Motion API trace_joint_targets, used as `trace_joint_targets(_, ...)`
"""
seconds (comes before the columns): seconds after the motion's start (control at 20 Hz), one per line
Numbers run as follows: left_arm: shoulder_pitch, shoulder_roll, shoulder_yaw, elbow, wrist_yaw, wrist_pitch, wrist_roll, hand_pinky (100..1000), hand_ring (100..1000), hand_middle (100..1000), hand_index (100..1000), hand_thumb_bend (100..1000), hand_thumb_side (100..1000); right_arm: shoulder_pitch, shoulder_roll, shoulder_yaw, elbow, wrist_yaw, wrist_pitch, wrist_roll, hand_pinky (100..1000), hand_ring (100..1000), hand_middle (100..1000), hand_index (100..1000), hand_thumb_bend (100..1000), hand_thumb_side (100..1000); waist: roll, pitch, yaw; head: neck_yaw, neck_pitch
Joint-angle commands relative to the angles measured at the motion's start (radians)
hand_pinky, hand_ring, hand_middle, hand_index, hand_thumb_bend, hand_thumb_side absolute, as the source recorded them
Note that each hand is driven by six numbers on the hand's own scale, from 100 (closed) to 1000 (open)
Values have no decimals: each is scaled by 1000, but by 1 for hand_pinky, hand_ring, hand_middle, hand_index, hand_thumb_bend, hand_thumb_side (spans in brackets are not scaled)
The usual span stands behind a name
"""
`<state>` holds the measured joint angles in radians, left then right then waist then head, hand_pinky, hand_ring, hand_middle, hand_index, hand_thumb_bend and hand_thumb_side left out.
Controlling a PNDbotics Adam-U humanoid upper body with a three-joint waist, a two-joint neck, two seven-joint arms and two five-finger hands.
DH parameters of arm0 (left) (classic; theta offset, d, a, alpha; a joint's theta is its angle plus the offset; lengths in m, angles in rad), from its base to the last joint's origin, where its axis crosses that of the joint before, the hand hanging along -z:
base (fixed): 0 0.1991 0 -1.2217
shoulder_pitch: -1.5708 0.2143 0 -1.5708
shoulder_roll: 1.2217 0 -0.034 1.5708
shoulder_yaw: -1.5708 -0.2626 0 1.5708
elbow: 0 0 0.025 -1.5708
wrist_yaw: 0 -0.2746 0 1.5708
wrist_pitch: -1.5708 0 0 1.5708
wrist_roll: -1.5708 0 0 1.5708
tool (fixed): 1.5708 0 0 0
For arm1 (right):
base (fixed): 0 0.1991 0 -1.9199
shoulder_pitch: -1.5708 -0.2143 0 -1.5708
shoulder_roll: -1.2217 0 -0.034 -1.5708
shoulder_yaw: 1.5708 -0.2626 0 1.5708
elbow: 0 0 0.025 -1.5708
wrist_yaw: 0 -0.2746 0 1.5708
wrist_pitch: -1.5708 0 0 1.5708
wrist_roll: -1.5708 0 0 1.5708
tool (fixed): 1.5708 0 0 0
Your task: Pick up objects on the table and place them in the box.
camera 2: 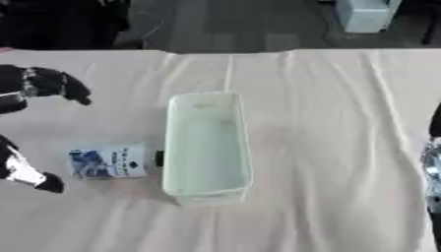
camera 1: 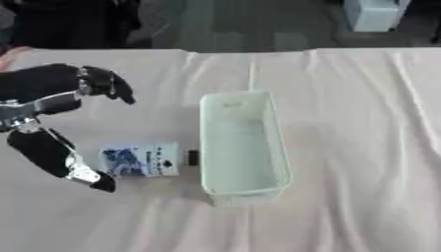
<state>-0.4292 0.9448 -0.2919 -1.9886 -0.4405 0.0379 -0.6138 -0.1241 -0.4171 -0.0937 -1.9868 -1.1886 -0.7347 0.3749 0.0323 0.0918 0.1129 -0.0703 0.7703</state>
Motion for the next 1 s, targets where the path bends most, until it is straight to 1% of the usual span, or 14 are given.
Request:
trace_joint_targets(0.05, -26, 34, 5, -11, -11, 4, -24, 797, 786, 826, 855, 808, 508, -12, -30, -3, -13, -3, -94, 100, 157, 318, 412, 535, 100, 1000, 1, -6, -1, 6, 0)
trace_joint_targets(0.15, -35, 30, 2, -11, -11, 2, -25, 792, 782, 822, 849, 804, 512, -13, -30, -2, -13, -4, -93, 101, 157, 318, 412, 535, 100, 1000, 1, -6, -2, 6, 0)
trace_joint_targets(0.2, -40, 28, 1, -11, -12, 1, -24, 786, 775, 814, 829, 793, 524, -13, -30, -2, -13, -4, -93, 101, 157, 318, 412, 535, 100, 1000, 1, -6, -2, 7, 0)
trace_joint_targets(0.4, -62, 17, -2, -11, -16, 2, -14, 769, 761, 797, 802, 778, 545, -15, -31, 0, -13, -7, -91, 102, 157, 318, 411, 535, 100, 1000, 2, -6, -5, 10, 0)
trace_joint_targets(0.5, -70, 11, -6, -11, -18, 3, -9, 745, 748, 785, 781, 769, 555, -16, -31, 0, -13, -8, -90, 102, 157, 318, 411, 535, 100, 1000, 2, -6, -6, 10, 0)
trace_joint_targets(0.55, -75, 9, -8, -11, -19, 3, -7, 749, 750, 787, 783, 769, 554, -17, -32, 0, -13, -9, -90, 102, 157, 318, 411, 535, 100, 1000, 2, -6, -7, 10, 0)
trace_joint_targets(0.6, -79, 6, -11, -11, -21, 2, -4, 709, 731, 772, 759, 756, 568, -17, -32, 0, -13, -9, -89, 102, 157, 318, 411, 535, 100, 1000, 3, -6, -8, 11, 0)
trace_joint_targets(0.7, -86, 1, -17, -11, -23, -1, 1, 650, 700, 759, 748, 741, 592, -19, -32, 1, -13, -10, -88, 102, 157, 318, 411, 535, 100, 1000, 3, -6, -9, 11, 0)
trace_joint_targets(0.8, -91, -4, -24, -11, -16, -10, 12, 564, 655, 745, 738, 742, 595, -20, -32, 0, -13, -11, -87, 100, 158, 318, 411, 535, 100, 1000, 3, -6, -10, 11, 0)
trace_joint_targets(0.9, -91, -6, -33, -11, -11, -23, 22, 534, 637, 740, 733, 747, 592, -22, -33, 0, -13, -13, -86, 100, 158, 318, 411, 535, 100, 1000, 4, -5, -11, 10, 0)
trace_joint_targets(1.0, -88, -6, -39, -11, -15, -33, 26, 523, 632, 739, 730, 757, 587, -23, -33, 1, -13, -13, -85, 100, 158, 318, 411, 535, 100, 1000, 5, -5, -12, 9, 0)
